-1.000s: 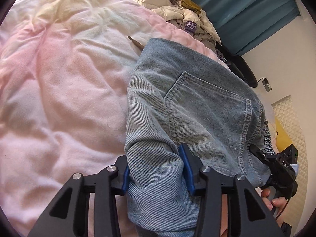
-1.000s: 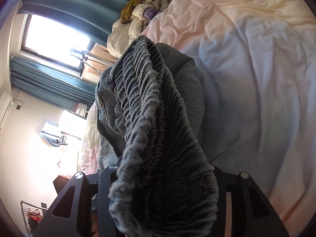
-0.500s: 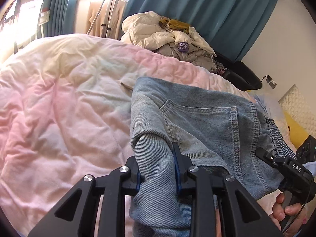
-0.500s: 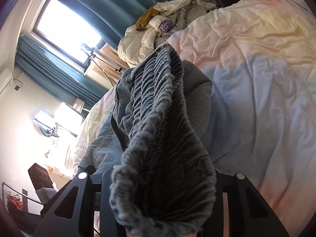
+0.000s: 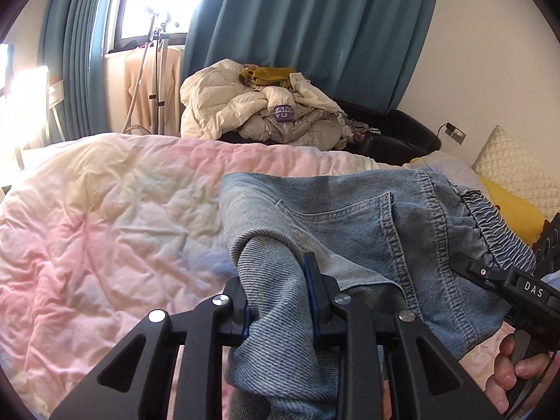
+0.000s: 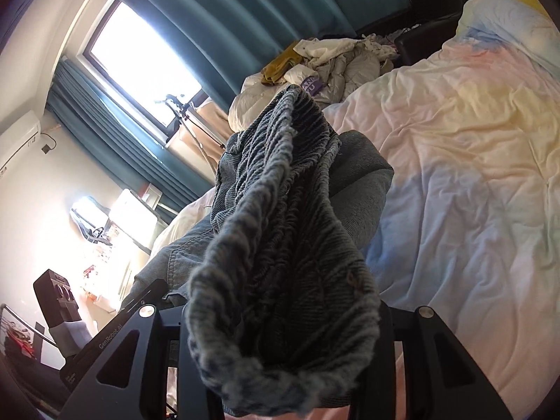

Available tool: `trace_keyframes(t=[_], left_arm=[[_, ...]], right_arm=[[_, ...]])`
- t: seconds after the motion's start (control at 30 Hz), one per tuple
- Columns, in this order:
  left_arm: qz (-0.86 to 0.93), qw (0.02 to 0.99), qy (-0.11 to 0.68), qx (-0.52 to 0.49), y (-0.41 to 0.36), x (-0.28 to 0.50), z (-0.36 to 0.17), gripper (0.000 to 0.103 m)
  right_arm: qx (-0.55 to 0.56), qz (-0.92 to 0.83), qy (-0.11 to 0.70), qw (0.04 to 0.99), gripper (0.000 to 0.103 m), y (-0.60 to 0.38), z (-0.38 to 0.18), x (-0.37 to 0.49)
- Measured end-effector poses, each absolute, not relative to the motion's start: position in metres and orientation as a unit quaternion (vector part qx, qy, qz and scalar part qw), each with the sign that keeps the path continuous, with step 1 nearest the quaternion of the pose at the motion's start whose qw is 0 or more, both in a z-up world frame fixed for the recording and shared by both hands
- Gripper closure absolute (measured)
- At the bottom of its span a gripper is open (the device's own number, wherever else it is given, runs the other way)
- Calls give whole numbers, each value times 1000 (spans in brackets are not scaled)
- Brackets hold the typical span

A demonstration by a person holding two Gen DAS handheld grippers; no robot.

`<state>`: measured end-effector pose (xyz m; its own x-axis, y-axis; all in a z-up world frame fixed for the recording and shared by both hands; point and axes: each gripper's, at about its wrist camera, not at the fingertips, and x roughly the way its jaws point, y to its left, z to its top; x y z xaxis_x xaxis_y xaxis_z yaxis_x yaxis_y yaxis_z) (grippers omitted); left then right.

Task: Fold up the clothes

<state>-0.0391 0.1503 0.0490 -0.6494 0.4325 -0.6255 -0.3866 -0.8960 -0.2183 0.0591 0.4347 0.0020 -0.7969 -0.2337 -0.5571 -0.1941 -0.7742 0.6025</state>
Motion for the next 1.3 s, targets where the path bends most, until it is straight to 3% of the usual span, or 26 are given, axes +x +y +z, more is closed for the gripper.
trace_keyframes(t=[0.47, 0.77, 1.03, 1.3], left_arm=[[898, 306, -1, -315, 287, 14, 105, 79], [871, 377, 19, -314, 394, 46, 93, 79], [838, 435, 43, -327, 477, 54, 50, 79], [793, 496, 89, -343, 530, 61, -33, 78]], right_arm=[[264, -902, -337, -54, 66, 529, 74, 147], [228, -900, -351, -118, 66, 610, 80, 227], [202, -894, -359, -177, 66, 660, 36, 273], [190, -853, -428, -232, 66, 695, -69, 321]])
